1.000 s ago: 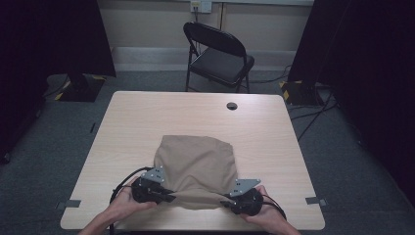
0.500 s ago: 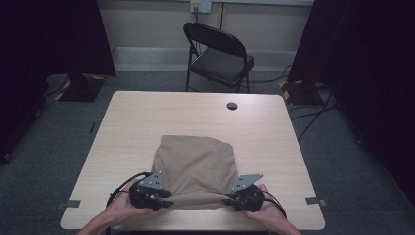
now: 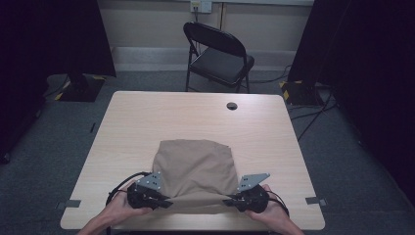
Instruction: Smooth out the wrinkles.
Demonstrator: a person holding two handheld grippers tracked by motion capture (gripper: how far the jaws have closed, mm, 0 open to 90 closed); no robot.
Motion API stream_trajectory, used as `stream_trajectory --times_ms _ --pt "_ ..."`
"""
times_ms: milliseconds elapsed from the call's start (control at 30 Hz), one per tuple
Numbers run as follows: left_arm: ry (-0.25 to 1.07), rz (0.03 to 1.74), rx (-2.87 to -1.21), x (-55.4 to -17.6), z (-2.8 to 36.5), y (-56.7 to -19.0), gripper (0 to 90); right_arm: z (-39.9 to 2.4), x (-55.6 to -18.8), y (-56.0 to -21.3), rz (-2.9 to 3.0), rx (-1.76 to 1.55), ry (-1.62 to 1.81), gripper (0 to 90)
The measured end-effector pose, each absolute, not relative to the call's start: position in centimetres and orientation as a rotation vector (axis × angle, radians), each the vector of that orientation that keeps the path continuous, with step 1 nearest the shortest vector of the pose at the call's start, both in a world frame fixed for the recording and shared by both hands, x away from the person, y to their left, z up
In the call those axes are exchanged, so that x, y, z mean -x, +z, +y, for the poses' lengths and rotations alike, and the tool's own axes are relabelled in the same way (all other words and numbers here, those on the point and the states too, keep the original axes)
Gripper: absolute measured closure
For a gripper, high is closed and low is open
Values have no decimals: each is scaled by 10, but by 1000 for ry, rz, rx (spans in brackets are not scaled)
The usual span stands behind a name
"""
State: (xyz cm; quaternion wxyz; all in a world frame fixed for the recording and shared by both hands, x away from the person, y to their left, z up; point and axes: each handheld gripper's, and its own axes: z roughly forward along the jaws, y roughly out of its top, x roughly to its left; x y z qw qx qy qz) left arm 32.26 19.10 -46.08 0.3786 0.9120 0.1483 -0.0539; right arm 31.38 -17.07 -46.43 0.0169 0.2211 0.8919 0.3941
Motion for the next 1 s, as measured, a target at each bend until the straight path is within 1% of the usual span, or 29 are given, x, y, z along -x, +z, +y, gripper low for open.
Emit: stream_trajectory --times_ms 100,167,300,367,567,867,1000 --pt "-165 373 -2304 -318 190 -453 829 -176 -312 -457 2761 -679 1267 834" --pt "-159 374 -2299 -316 191 -447 830 -177 -310 -453 2751 -669 1296 835" --pt "-169 390 -2183 -320 200 -432 830 -180 -309 -440 2709 -646 1353 837" --pt "-168 390 -2159 -320 203 -425 830 -181 -310 -434 2689 -639 1387 838" --pt "-169 349 -2143 -316 203 -409 832 -182 -309 -414 2646 -580 1430 840" --pt "-187 279 -2064 -313 209 -372 832 -187 -299 -379 2600 -466 1479 841" --pt "-170 278 -2064 -314 210 -366 833 -187 -297 -369 2584 -426 1488 842"
